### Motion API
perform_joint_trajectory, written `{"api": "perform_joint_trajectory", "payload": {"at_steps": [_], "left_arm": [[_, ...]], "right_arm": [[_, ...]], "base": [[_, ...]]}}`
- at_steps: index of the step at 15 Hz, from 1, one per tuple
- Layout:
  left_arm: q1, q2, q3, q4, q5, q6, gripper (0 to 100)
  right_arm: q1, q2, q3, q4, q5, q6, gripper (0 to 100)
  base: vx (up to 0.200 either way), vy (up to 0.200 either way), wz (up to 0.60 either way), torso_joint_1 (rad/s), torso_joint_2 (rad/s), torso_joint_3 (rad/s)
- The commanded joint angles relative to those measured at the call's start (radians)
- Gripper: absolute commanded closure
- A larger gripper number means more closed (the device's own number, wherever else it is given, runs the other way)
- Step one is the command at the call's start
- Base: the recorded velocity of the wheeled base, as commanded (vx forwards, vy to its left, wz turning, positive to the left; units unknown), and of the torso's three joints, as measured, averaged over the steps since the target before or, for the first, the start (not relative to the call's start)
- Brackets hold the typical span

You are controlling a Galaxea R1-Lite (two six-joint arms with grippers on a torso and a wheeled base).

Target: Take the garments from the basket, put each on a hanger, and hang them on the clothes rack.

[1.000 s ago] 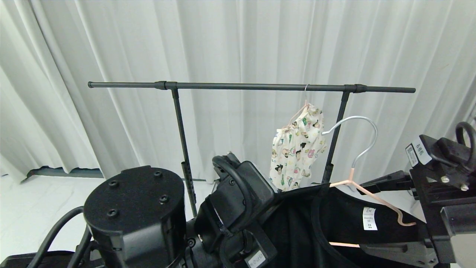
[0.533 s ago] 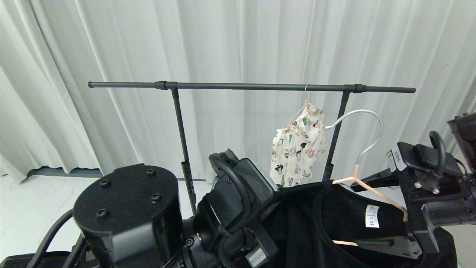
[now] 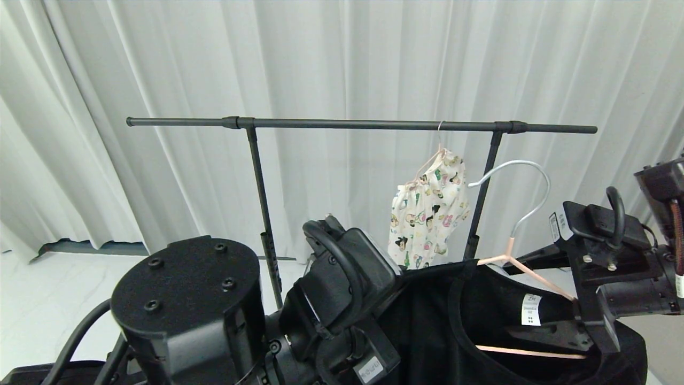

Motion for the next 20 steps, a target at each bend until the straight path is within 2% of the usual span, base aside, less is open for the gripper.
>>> {"api": "perform_joint_trajectory", "payload": {"at_steps": [1,3,7,8,12,14,16,17,20], "left_arm": [[0.0,0.003,-0.003,0.0,0.0,0.0,100],[0.0,0.003,-0.003,0.0,0.0,0.0,100],[0.0,0.006,0.0,0.0,0.0,0.0,100],[0.003,0.009,0.002,-0.007,0.002,-0.002,0],[0.092,0.006,0.014,-0.022,0.017,0.0,0],[0.112,-0.02,0.039,-0.022,0.017,0.0,0],[0.126,-0.06,0.097,-0.022,0.017,0.0,0],[0.146,-0.094,0.161,-0.022,0.017,0.0,0],[0.248,-0.147,0.282,-0.022,0.014,-0.003,0]], "right_arm": [[0.001,0.001,-0.001,-0.002,-0.001,0.0,100],[-0.001,-0.002,-0.001,-0.004,-0.002,0.0,100],[-0.007,-0.013,0.041,-0.166,-0.004,-0.007,100],[-0.007,-0.025,0.056,-0.195,-0.004,-0.017,100],[-0.052,-0.099,0.096,-0.218,0.002,-0.026,100],[-0.101,-0.108,0.098,-0.22,0.002,-0.026,100],[-0.151,-0.108,0.096,-0.222,0.016,-0.026,100],[-0.185,-0.108,0.096,-0.22,0.035,-0.028,100],[-0.197,-0.114,0.094,-0.22,0.042,-0.031,100]], "base": [[0.0,0.0,0.0,0.0,0.0,0.0],[0.0,0.0,0.0,0.0,0.0,0.0],[0.0,0.0,0.0,0.0,0.0,0.0],[0.0,0.0,0.0,0.0,0.0,0.0],[0.0,0.0,0.0,0.0,0.0,0.0],[0.0,0.0,0.0,0.0,0.0,0.0],[0.0,0.0,0.0,0.0,0.0,0.0],[0.0,0.0,0.0,0.0,0.0,0.0],[0.0,0.0,0.0,0.0,0.0,0.0]]}}
